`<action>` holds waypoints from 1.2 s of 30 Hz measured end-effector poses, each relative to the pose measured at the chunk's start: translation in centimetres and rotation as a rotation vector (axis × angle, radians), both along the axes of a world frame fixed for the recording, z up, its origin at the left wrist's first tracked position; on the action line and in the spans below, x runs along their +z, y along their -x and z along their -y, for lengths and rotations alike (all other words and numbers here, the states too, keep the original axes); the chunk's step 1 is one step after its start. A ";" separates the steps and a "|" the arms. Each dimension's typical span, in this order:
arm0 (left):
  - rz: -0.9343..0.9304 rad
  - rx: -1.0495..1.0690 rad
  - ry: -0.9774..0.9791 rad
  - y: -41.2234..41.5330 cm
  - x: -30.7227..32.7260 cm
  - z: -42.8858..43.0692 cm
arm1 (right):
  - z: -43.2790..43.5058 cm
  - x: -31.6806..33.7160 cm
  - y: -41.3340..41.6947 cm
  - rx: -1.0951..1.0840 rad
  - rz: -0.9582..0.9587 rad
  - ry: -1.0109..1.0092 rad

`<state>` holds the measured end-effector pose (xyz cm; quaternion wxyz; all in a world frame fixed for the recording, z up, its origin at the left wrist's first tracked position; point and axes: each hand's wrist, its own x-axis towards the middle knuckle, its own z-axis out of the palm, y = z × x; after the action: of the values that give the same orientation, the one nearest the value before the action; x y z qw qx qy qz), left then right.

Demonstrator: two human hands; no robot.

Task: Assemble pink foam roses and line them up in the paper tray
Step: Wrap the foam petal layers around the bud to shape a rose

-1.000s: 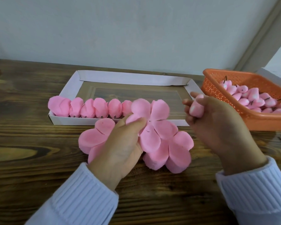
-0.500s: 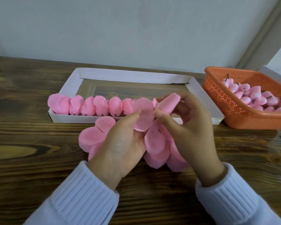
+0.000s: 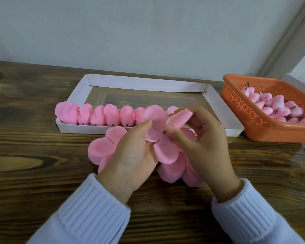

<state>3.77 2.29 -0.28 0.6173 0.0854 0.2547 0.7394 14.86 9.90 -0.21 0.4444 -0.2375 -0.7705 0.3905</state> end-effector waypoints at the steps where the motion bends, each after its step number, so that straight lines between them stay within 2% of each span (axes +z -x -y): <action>1: -0.003 -0.011 -0.017 0.0 0.0 0.0 | 0.0 -0.1 0.0 -0.016 0.017 -0.028; 6: 0.016 -0.043 -0.085 -0.2 0.0 -0.1 | -0.3 -0.5 -0.1 -0.109 0.168 -0.193; 9: -0.018 -0.070 -0.124 -0.2 0.0 -0.1 | -0.3 -0.6 0.1 -0.098 0.228 -0.161; 15: -0.063 -0.088 -0.181 -0.1 0.1 0.1 | -0.4 -0.6 0.0 0.039 0.168 -0.139; 21: -0.111 -0.127 -0.134 -0.1 0.3 0.2 | -0.5 -0.5 -0.1 -0.068 0.052 -0.247; 27: -0.380 -0.106 -0.076 -0.3 -0.1 0.2 | -0.2 -0.4 -0.4 -0.017 -0.021 -0.182; 30: -0.521 -0.043 0.039 -0.4 -0.3 0.2 | -0.2 -0.4 -0.4 0.001 0.012 -0.212; 36: -0.602 0.027 0.073 -0.5 -0.4 0.3 | -0.1 -0.2 -0.3 0.052 0.087 -0.273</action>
<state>4.30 1.96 -0.69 0.5070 0.2750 0.4536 0.6794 15.19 9.99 -0.37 0.4285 -0.1713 -0.8408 0.2829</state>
